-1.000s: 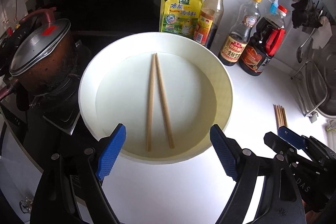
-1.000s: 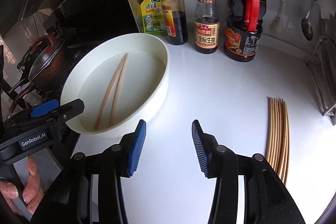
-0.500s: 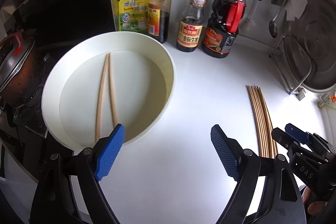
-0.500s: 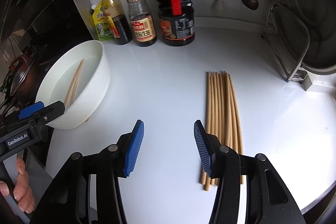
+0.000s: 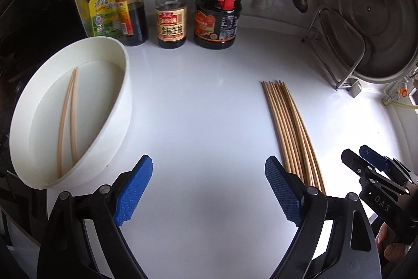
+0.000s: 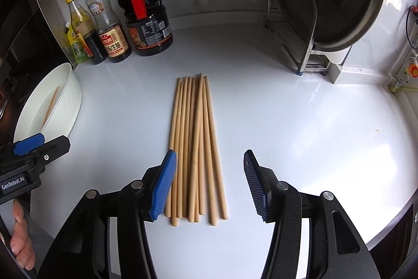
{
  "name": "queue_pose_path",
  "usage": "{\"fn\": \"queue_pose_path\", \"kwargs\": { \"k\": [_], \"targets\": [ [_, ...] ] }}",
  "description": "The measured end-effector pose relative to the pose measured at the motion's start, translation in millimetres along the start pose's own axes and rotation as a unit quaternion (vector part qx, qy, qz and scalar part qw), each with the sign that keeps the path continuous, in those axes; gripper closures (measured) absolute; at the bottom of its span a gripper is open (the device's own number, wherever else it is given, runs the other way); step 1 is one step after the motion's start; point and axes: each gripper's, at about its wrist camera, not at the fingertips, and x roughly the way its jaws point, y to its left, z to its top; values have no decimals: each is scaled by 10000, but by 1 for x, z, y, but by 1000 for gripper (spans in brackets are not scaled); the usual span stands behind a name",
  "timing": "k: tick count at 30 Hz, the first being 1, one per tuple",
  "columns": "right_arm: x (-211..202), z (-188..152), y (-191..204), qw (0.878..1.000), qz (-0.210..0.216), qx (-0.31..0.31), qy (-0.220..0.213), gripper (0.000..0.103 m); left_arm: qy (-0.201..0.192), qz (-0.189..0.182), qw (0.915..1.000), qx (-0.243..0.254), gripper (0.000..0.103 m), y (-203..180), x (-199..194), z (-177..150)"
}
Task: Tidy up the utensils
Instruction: 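Move both open tools back to the chopstick bundle, then close the left tool on one chopstick while the right tool grasps another chopstick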
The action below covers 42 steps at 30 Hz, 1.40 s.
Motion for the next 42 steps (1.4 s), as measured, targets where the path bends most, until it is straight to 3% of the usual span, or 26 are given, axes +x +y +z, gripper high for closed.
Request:
{"fn": "queue_pose_path", "kwargs": {
  "k": [10,20,34,42],
  "targets": [
    [44,-7,-24,10000,-8,-66,74,52,94,-103,9998,114,16,-35,44,-4],
    [82,-3,-21,9991,-99,-399,102,52,91,192,9997,100,16,-42,75,-1],
    [92,-3,-15,9962,-184,-840,141,52,224,81,9995,195,16,-59,93,1],
    [92,-4,-27,9970,-201,-744,104,52,386,-9,9991,191,16,-67,104,-3]
  ]
}}
